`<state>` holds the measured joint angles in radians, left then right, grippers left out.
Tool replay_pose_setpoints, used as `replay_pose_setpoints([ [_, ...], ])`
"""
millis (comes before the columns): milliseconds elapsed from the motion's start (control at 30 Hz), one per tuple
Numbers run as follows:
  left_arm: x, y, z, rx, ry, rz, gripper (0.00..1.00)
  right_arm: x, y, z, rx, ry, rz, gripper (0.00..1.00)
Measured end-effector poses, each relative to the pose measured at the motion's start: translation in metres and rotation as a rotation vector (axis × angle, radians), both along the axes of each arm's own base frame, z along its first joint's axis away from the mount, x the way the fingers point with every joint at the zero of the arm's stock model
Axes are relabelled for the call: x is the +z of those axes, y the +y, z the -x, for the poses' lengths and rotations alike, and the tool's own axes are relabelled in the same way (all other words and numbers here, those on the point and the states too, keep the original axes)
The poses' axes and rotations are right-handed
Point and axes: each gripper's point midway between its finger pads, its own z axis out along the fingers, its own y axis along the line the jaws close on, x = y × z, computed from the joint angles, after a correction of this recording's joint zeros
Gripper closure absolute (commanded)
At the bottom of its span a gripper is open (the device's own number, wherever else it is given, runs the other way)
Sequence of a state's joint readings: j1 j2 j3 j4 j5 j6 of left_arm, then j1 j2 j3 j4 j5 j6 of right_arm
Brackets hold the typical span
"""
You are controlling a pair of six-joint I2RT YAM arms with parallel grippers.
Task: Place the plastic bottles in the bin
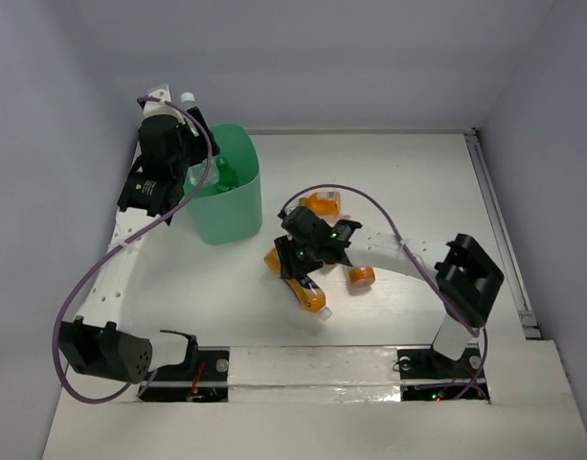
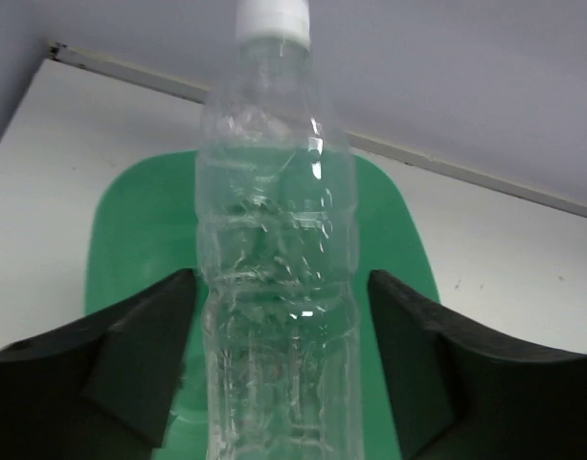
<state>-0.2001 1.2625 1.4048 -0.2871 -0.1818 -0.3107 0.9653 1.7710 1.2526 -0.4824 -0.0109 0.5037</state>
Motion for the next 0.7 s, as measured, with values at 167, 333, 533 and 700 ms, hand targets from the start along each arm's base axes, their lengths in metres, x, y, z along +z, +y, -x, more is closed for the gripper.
replay_pose_setpoints([
  [167, -0.015, -0.006, -0.004, -0.028, 0.008, 0.008, 0.18, 0.078, 0.003, -0.003, -0.022, -0.096, -0.149, 0.64],
  [333, -0.011, -0.01, 0.003, -0.057, -0.005, 0.019, 0.16, 0.182, 0.017, -0.016, -0.04, -0.235, -0.345, 0.65],
  [533, 0.03, -0.01, 0.036, -0.088, -0.086, 0.062, 0.18, 0.289, 0.026, -0.023, -0.055, -0.349, -0.526, 0.65],
  [700, 0.079, -0.012, 0.073, -0.116, -0.207, 0.153, 0.21, 0.385, 0.051, -0.051, -0.093, -0.477, -0.714, 0.65],
])
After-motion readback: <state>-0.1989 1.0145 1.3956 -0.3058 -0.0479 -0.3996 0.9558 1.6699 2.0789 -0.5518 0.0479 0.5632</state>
